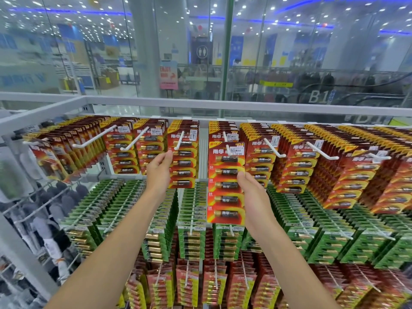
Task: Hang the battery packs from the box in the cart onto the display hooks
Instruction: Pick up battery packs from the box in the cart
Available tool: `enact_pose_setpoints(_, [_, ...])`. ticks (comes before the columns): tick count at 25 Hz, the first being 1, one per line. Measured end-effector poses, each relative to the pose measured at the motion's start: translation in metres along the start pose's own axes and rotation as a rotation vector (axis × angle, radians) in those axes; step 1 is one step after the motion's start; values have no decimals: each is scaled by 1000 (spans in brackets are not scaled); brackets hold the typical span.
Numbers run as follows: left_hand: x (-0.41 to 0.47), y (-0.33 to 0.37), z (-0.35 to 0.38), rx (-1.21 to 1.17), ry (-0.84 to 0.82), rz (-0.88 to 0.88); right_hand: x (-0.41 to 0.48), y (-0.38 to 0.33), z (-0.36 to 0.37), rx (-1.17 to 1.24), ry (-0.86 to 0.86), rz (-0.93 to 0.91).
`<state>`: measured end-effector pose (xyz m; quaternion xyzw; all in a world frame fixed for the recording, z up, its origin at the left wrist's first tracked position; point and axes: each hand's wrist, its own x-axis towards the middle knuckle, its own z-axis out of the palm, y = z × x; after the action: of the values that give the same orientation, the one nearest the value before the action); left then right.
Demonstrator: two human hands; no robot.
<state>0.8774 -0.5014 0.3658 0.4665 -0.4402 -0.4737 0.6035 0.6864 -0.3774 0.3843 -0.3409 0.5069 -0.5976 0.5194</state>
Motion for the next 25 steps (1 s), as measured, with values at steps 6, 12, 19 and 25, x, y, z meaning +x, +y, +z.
enact_pose_setpoints(6, [1, -3, 2, 14, 39, 25, 64, 2, 10, -111, 86, -59])
enact_pose_setpoints(12, [-1, -2, 2, 98, 59, 83, 106, 14, 13, -102, 189, -85])
enact_pose_setpoints(19, [0, -14, -14, 205, 73, 141, 89, 17, 13, -259, 261, -167])
enact_pose_setpoints(25, [-39, -21, -27, 55, 74, 22, 58, 36, 0, -317, 256, -271])
